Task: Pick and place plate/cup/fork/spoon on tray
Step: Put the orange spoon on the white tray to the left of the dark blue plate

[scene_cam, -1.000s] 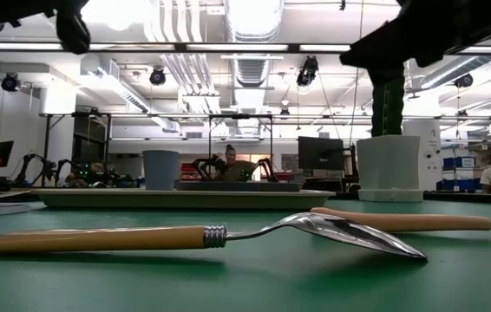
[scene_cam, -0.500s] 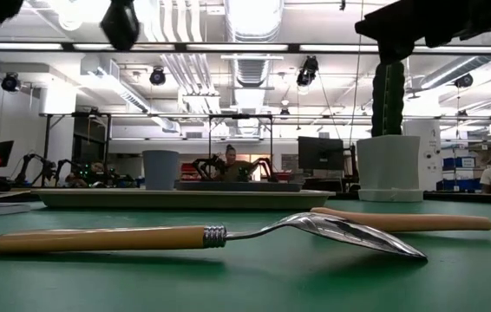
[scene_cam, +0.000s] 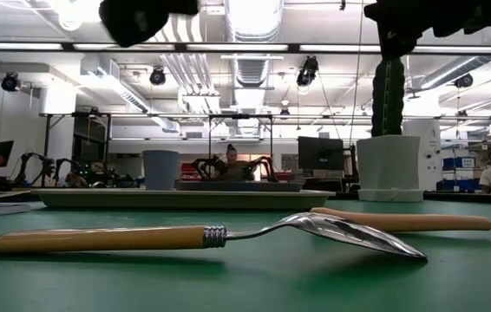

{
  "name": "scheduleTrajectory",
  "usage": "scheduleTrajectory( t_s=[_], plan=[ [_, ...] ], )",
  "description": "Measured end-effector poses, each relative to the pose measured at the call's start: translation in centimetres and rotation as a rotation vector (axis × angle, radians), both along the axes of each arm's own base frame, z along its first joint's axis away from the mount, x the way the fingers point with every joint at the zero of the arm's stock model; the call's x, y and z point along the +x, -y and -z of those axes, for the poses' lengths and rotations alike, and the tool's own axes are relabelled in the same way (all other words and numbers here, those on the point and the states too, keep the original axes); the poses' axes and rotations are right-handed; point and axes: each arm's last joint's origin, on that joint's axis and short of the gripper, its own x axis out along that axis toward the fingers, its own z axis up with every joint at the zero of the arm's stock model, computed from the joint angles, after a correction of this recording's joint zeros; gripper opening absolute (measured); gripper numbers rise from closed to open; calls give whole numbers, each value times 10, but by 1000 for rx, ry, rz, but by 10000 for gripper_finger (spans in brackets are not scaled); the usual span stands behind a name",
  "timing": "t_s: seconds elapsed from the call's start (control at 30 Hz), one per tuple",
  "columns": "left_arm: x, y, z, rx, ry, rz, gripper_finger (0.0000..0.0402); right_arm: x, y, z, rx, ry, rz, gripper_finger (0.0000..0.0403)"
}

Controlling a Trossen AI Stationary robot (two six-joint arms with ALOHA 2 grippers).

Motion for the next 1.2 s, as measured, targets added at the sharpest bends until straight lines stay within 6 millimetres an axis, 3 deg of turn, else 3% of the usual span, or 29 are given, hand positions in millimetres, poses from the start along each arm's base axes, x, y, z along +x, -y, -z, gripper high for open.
scheduleTrajectory(
  t_s=[0.2,0.33,0.67,0.77,1.03,1.2],
  plan=[
    [8,29,38,-22,-148,9,11,0,0,0,17,-5,3,65],
    [26,45,46,-5,-103,39,11,0,0,0,18,-5,3,63],
    [46,59,78,49,-171,76,16,0,0,0,18,-4,3,65],
    [44,58,82,48,-189,86,41,0,0,0,18,-5,3,66],
    [38,58,89,72,-201,82,157,0,0,0,17,-4,3,59],
    [34,58,96,73,-161,82,185,0,0,0,17,-5,3,59]
  ],
)
